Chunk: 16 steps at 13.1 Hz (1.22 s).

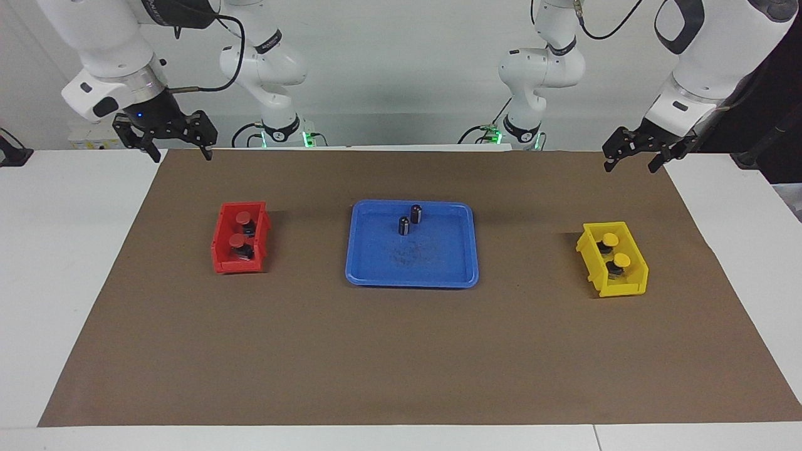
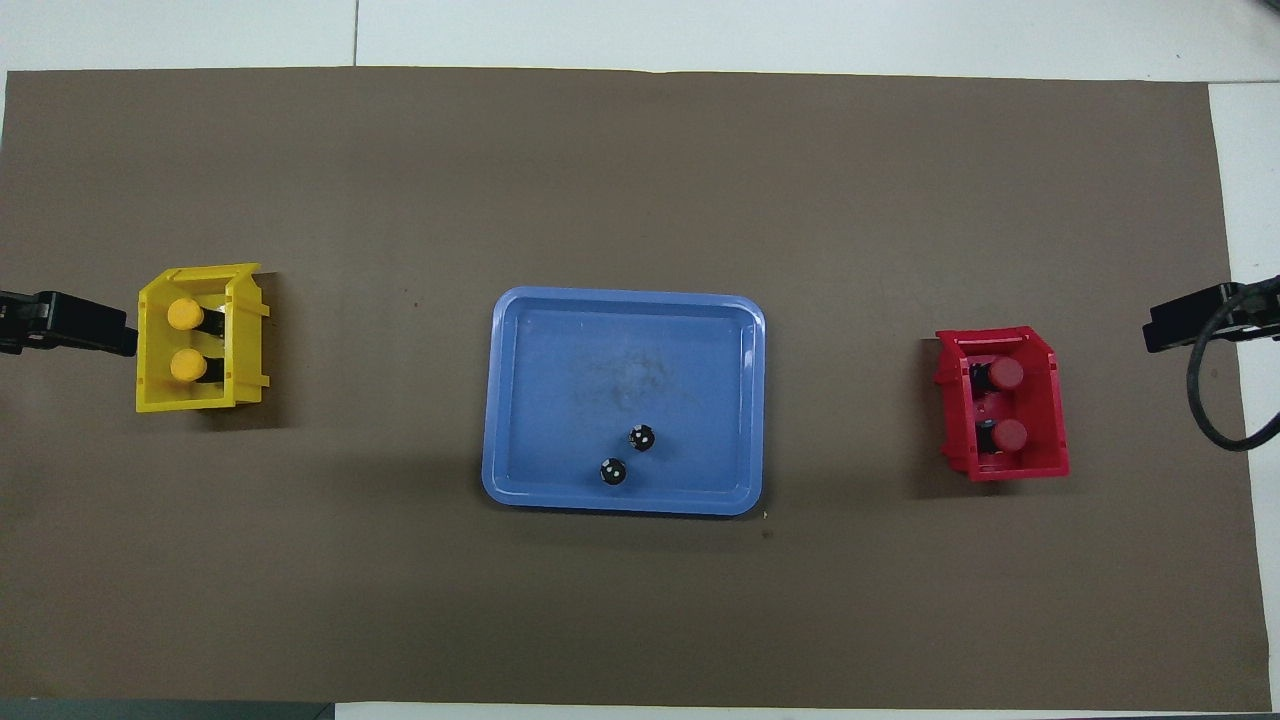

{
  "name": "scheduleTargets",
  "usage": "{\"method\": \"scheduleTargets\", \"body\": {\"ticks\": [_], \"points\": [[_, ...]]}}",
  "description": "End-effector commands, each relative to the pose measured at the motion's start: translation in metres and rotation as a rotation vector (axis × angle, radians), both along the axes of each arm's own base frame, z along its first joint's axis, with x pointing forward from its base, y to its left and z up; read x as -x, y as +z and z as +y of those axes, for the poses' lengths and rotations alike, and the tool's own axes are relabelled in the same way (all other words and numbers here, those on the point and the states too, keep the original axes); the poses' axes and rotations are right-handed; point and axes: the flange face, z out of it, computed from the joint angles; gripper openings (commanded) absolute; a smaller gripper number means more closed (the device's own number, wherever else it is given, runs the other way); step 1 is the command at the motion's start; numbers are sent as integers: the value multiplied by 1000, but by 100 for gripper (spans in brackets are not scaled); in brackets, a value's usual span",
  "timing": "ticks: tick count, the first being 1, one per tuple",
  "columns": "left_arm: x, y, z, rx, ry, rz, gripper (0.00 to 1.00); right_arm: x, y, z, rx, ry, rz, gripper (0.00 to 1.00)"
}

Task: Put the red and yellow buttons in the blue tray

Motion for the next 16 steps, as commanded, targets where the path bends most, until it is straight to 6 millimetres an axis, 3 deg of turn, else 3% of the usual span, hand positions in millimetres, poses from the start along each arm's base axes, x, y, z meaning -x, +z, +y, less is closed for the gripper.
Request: {"method": "scheduleTargets", "body": {"ticks": [1, 2, 3, 7, 8, 10, 12, 14, 16], "points": [[-3, 14, 12, -4, 12, -36, 100, -8, -15, 14, -15, 11, -47, 100], [-7, 13, 15, 11, 22, -42, 100, -15, -26, 17, -38, 12, -65, 100], [-13, 5, 13, 21, 26, -37, 100, -23, -46, 16, -65, 2, -71, 100], [-36, 13, 12, 17, 29, -65, 100, -54, -132, 16, -86, -7, -86, 89], [-43, 2, 10, 18, 29, -46, 100, -56, -153, 15, -86, -10, -80, 85], [-49, 1, 11, 11, 29, -49, 100, -46, -192, 11, -83, -21, -81, 81], [-47, -2, 15, 0, 10, -46, 100, -39, -212, 11, -82, -23, -75, 76], [-42, -22, 54, -4, 5, -86, 100, -32, -228, 9, -80, -29, -74, 72], [-49, -62, 71, -9, -9, -120, 93, -20, -248, -2, -78, -50, -79, 70]]}}
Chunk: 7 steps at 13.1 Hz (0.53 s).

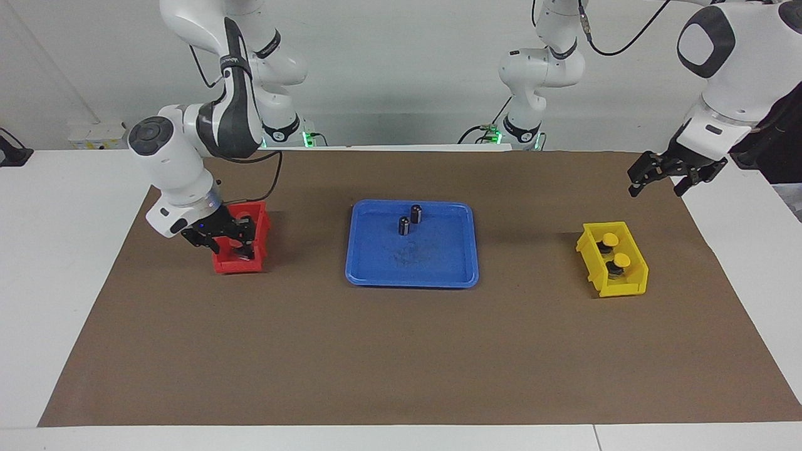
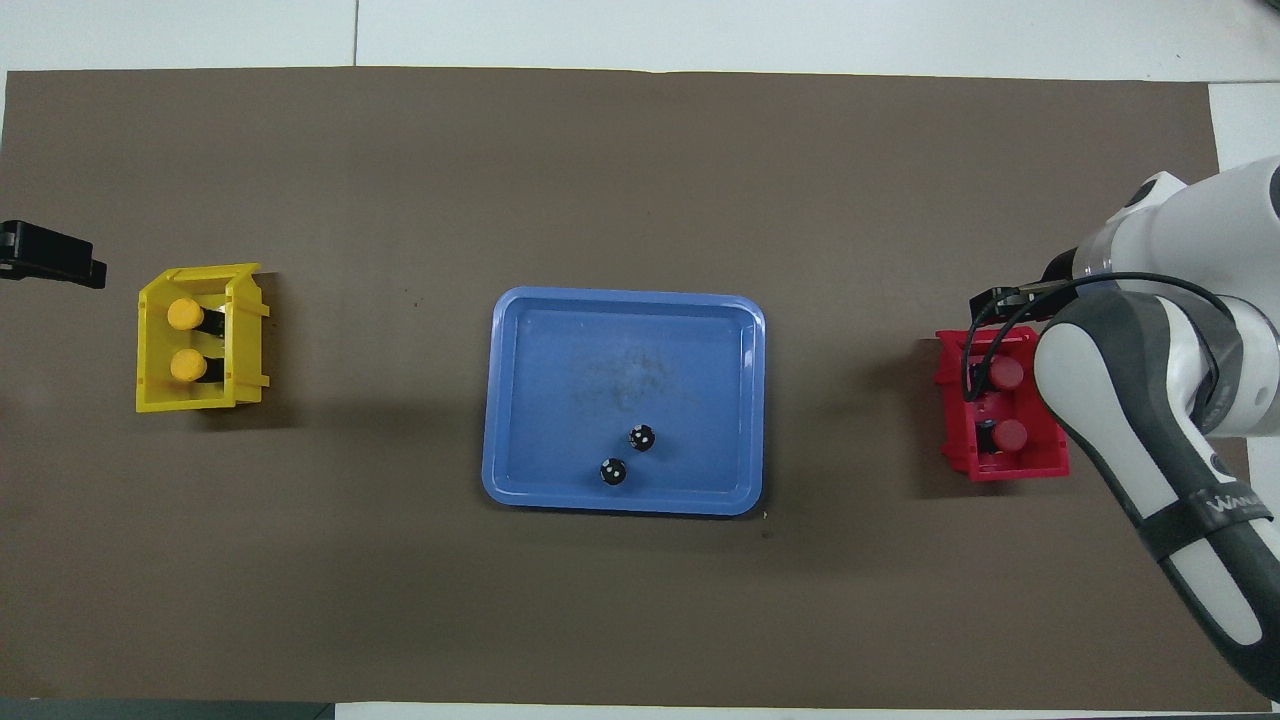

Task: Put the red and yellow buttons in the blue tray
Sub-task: 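Grasp a red button with the right gripper while the left gripper grasps a yellow button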

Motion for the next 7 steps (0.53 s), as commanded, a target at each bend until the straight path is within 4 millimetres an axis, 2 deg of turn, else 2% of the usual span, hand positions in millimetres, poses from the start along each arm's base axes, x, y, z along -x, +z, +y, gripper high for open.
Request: {"method": "scheduleTargets", "body": {"ticks": [1, 4, 7], "points": [[-3, -50, 15, -7, -19, -36, 88, 25, -14, -9, -12, -44, -23, 69], [-27, -99, 14, -12, -7, -44, 76, 34, -24, -10, -9, -44, -20, 67], [-28, -137, 9, -12, 4, -56, 67, 44, -34, -10, -6, -45, -36, 66]]}}
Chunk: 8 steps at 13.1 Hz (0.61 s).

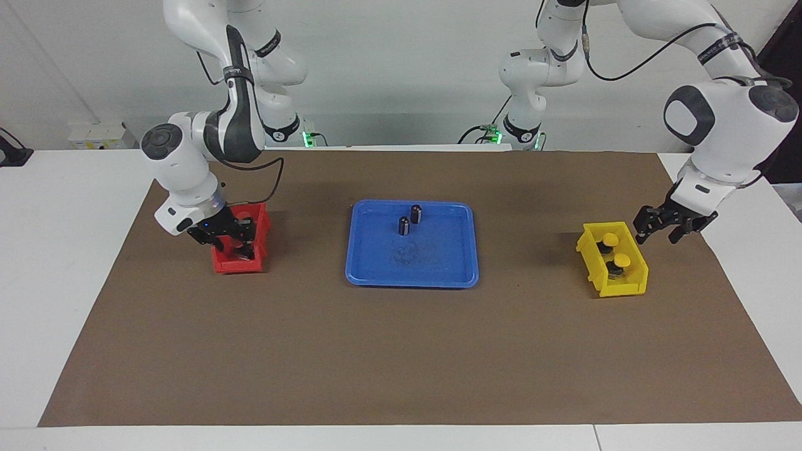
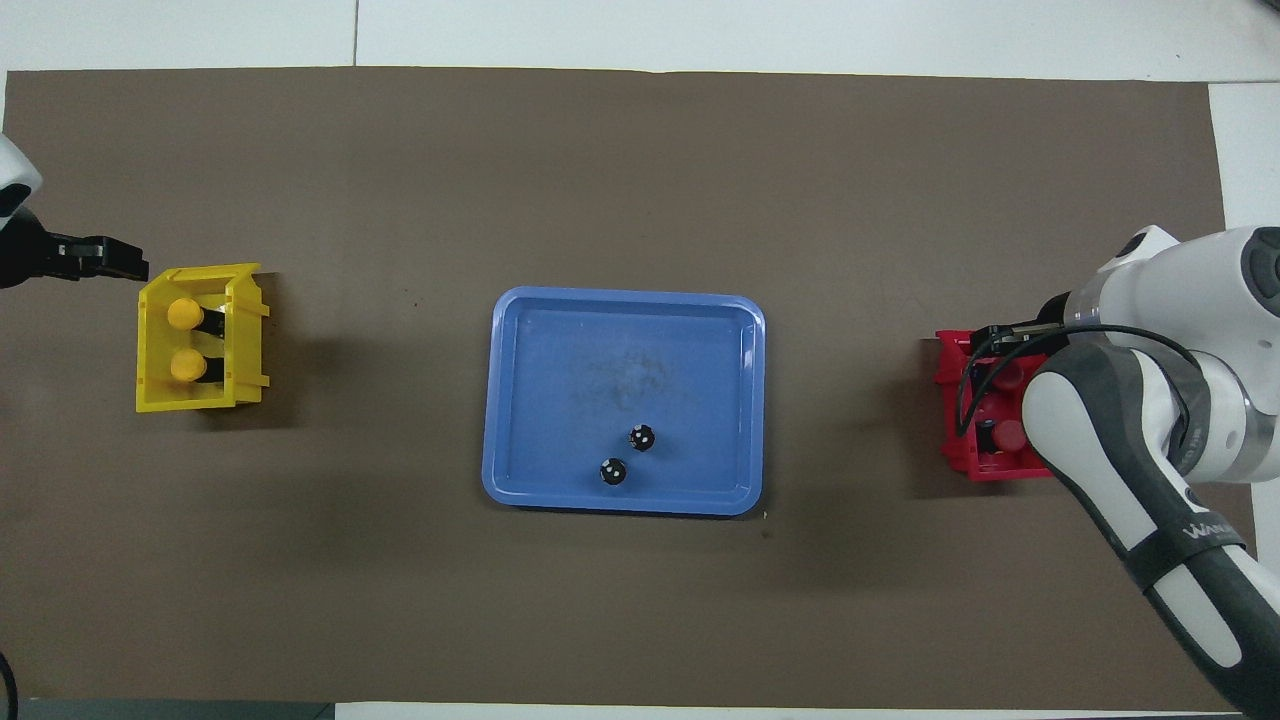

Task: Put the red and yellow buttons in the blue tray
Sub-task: 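Grasp a red button with the right gripper while the left gripper grasps a yellow button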

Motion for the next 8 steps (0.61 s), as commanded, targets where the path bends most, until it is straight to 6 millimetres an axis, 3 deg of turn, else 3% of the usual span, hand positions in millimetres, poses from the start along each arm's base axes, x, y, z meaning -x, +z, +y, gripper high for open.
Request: {"method": "scheduleTargets", "body": {"ticks": [1, 8], "points": [[6, -28, -1, 7, 16, -30, 67, 17, -6, 1, -10, -19, -23, 66], [21, -91, 1, 8, 49, -21, 67, 26, -11, -1, -8, -7, -15, 66]]}}
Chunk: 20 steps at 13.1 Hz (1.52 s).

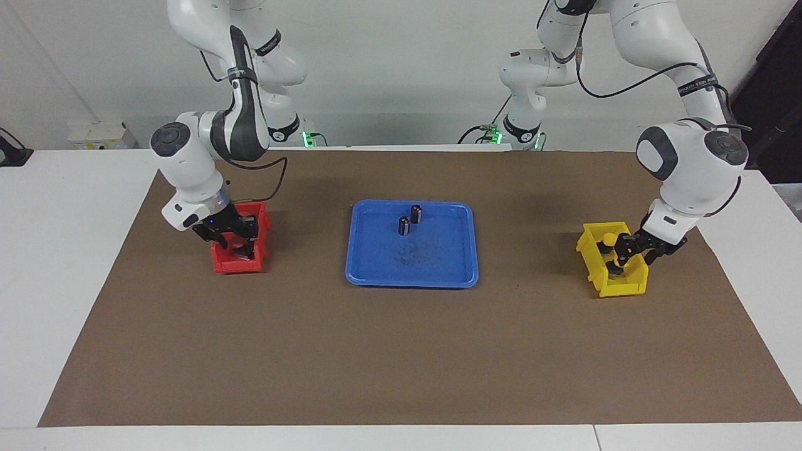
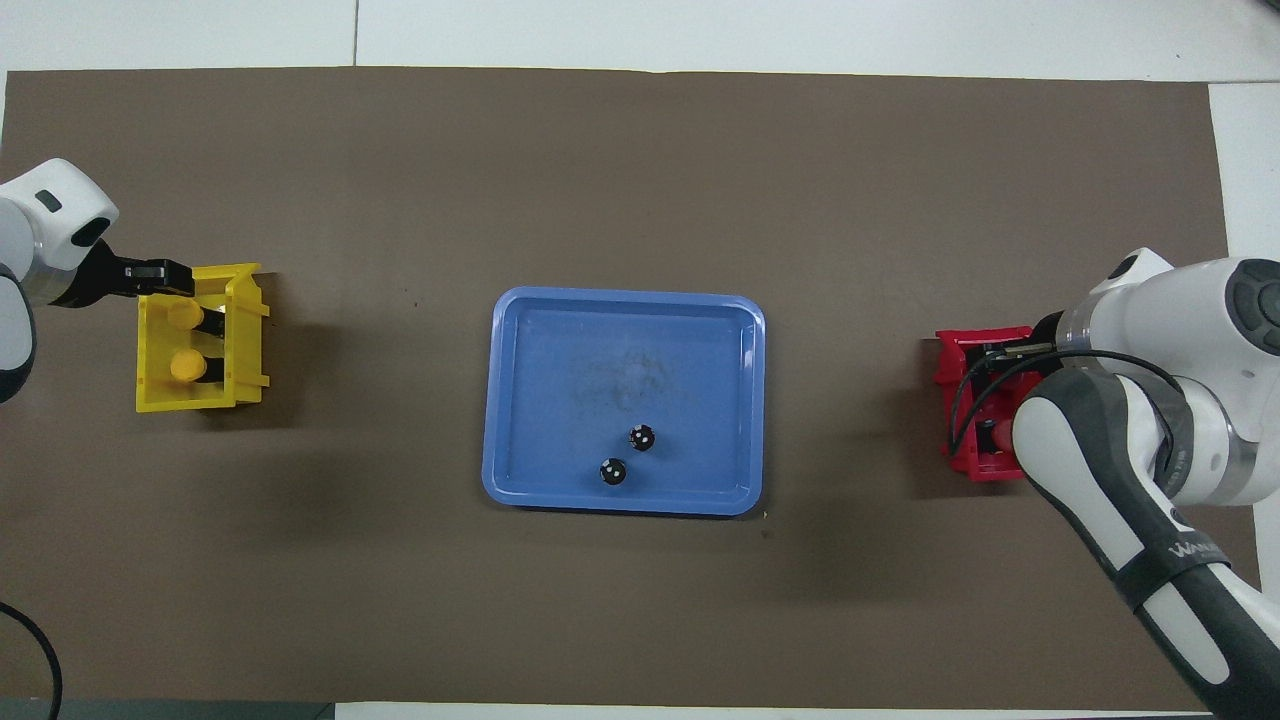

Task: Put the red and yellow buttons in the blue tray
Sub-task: 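Grasp a red button with the right gripper while the left gripper grasps a yellow button, then carry the red button and the yellow button toward the blue tray with both grippers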

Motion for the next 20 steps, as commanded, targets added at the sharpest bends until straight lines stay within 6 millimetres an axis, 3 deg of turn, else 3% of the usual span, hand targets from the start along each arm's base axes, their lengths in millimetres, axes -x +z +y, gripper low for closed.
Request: {"method": "scheduleTargets", "body": {"ticks": [1, 3, 5, 8, 10, 12, 13, 14, 16, 17, 19, 20], "points": [[11, -13, -1, 11, 17, -11, 67, 11, 0, -3, -11, -2, -12, 65], [12, -17, -1, 11, 17, -6, 66, 13, 0, -8, -10, 10, -23, 63], [12, -18, -4, 20, 37, -2, 1, 14, -2, -10, -9, 21, -21, 61], [-6, -1, -8, 20, 35, 11, 1, 16, -3, -10, -9, 21, -16, 57], [-32, 38, -8, 6, 20, 26, 1, 17, -4, -8, -10, 24, -13, 49], [-48, 91, -11, -66, -17, 61, 1, 16, -3, -7, -9, 28, -11, 35], [-50, 110, -32, -75, -37, 87, 1, 14, 0, -7, -6, 33, -7, 27], [-48, 113, -68, -71, -17, 101, 1, 4, 13, -9, -2, 41, 4, 26], [-34, 101, -155, -65, 105, 89, 1, -28, 57, -13, -3, 74, 79, 26], [-24, 99, -187, -66, 104, 102, 1, -45, 81, -11, 4, 85, 104, 26], [6, 84, -234, -25, 126, 118, 1, -68, 125, 4, 3, 87, 121, 26], [15, 77, -248, -12, 140, 98, 1, -76, 136, 22, 5, 75, 126, 26]]}}
